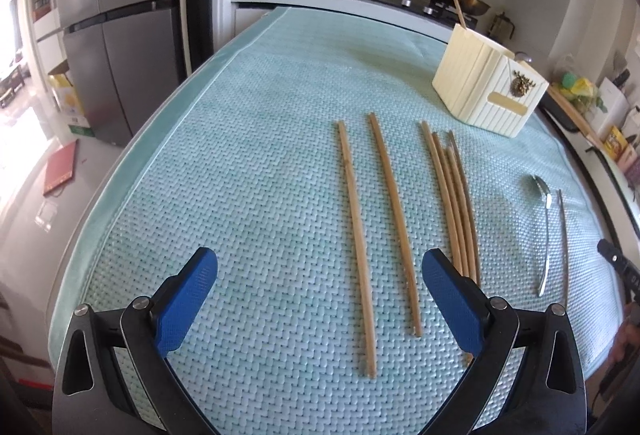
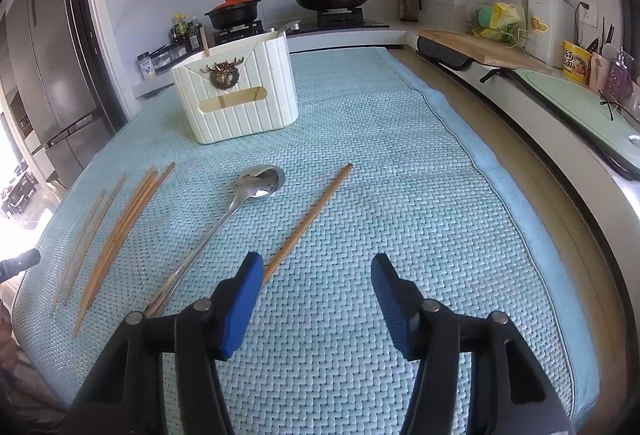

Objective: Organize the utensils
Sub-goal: 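Grasp the loose chopstick beside the spoon with the right tool while the left tool grasps another chopstick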

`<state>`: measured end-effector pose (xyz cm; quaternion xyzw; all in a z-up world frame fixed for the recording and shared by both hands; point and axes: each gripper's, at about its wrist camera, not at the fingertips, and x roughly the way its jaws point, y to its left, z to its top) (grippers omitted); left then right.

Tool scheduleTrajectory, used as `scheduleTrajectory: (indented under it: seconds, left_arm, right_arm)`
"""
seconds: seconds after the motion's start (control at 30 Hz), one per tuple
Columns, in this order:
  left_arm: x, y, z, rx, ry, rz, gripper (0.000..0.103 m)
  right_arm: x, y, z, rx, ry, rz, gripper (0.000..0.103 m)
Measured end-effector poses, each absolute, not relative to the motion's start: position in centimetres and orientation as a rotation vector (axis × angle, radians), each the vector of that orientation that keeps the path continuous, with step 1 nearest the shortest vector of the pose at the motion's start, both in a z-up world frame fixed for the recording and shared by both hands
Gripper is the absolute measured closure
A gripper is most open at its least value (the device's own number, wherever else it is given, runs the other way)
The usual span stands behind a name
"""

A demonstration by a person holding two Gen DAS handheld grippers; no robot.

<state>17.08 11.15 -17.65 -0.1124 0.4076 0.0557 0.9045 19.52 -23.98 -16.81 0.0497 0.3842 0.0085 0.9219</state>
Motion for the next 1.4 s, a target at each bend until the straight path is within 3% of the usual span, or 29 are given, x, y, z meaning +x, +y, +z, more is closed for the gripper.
scheduleTrajectory:
  seconds: [0.3,0.5,0.6,0.7,1.27,1.4]
  left_arm:
    - [17.5,11.3,-17.4,-0.209,0.834,0.13,0.001]
    - [20.0,11.4,-17.3,-0.156,0.845,0.118,0.001]
    - [21.7,11.4,-17.8,-0.14,0.868,0.115,0.001]
    - [22.7,11.2,-18.0,-0.142,0.879,0.102,0.001]
    - [26.2,12.3,-18.8,-0.147,0.929,0.081,0.002]
    - [27.6,12.6,-19.1,-0.162,0.938,0.086,0.006]
  right_arm:
    - [25.9,-24.8,-18.3,0.14,0.843,0.029,0.062]
    - [29.6,-25.0,-20.0,0.151,0.903,0.041,0.065]
    - [30.6,-24.4,-20.6,0.095,0.903,0.045,0.072]
    - [31.5,-23.4,-20.8,0.044,0.908,0.111,0.088]
    - [32.0,-19.0,-20.3,-0.327,0.965,0.187,0.089]
    - [31.8,-19.2,-20.2,-0.318,0.963,0.201,0.088]
